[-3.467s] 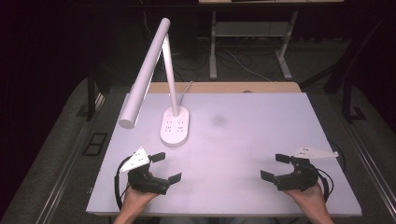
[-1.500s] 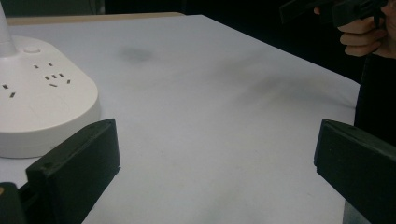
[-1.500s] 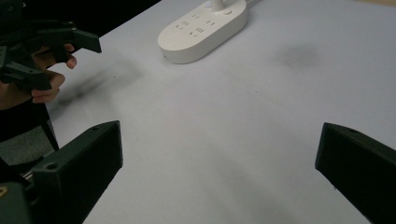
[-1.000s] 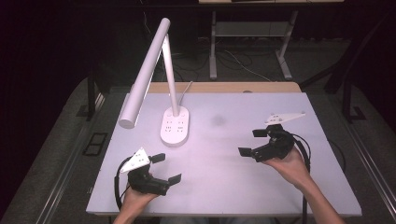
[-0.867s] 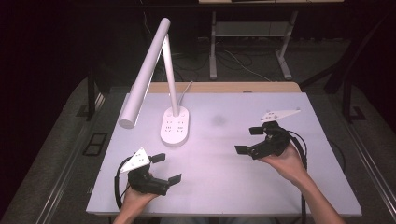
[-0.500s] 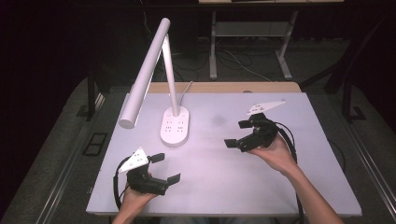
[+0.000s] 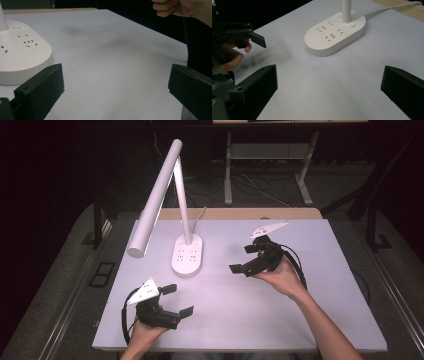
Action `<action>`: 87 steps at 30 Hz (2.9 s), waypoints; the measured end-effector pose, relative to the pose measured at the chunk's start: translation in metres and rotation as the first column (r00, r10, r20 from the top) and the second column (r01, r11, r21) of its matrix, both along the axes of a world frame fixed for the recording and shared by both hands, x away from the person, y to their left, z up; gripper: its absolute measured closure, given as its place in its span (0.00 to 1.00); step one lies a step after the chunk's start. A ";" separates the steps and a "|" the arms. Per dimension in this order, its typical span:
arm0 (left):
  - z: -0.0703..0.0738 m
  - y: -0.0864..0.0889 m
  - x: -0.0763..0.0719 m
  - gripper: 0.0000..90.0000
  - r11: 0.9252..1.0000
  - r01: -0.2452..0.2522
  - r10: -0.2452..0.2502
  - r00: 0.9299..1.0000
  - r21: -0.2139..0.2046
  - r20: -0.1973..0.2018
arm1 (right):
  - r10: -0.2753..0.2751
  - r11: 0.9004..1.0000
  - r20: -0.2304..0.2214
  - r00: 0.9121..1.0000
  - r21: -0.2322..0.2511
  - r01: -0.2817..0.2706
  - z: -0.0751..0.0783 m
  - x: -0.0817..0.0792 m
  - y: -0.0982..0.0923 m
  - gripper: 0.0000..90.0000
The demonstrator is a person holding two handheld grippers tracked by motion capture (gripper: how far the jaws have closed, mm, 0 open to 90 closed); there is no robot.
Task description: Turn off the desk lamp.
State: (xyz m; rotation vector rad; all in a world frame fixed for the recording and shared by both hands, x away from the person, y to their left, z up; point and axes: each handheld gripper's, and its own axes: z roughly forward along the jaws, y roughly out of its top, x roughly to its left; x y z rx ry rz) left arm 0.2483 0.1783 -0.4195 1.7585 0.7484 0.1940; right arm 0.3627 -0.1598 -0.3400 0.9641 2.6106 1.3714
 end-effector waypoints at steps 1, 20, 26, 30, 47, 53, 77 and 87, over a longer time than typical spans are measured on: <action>0.000 0.000 0.000 0.00 1.000 -0.001 0.001 1.000 -0.001 0.000 | 0.000 1.000 -0.001 1.000 0.001 0.000 0.000 0.001 0.002 0.01; 0.000 0.002 -0.001 0.00 1.000 0.000 0.000 1.000 -0.007 -0.001 | 0.036 0.999 -0.015 0.999 -0.006 -0.036 0.003 0.036 0.044 0.01; 0.000 0.002 -0.001 0.00 1.000 -0.003 0.003 1.000 -0.005 0.004 | 0.037 0.999 -0.019 0.999 0.002 -0.037 0.004 0.050 0.056 0.01; 0.001 0.002 -0.001 0.00 1.000 -0.001 0.001 1.000 -0.009 0.003 | 0.036 0.999 -0.027 0.999 -0.015 -0.037 0.001 0.061 0.067 0.01; 0.001 0.004 0.000 0.00 1.000 -0.004 0.004 1.000 -0.020 0.003 | -0.006 1.000 -0.019 1.000 0.014 0.006 -0.014 0.095 0.094 0.30; 0.001 0.004 0.000 0.00 1.000 -0.001 0.001 1.000 -0.018 0.005 | -0.010 1.000 -0.022 1.000 0.005 0.010 -0.022 0.103 0.101 0.51; 0.002 0.006 0.000 0.00 1.000 0.000 0.000 1.000 -0.017 0.009 | -0.034 0.996 -0.117 0.993 0.075 0.043 -0.056 0.141 0.108 1.00; 0.002 0.008 0.000 0.00 1.000 -0.001 0.002 1.000 -0.022 0.009 | -0.070 0.993 -0.133 0.989 0.086 0.082 -0.080 0.150 0.114 1.00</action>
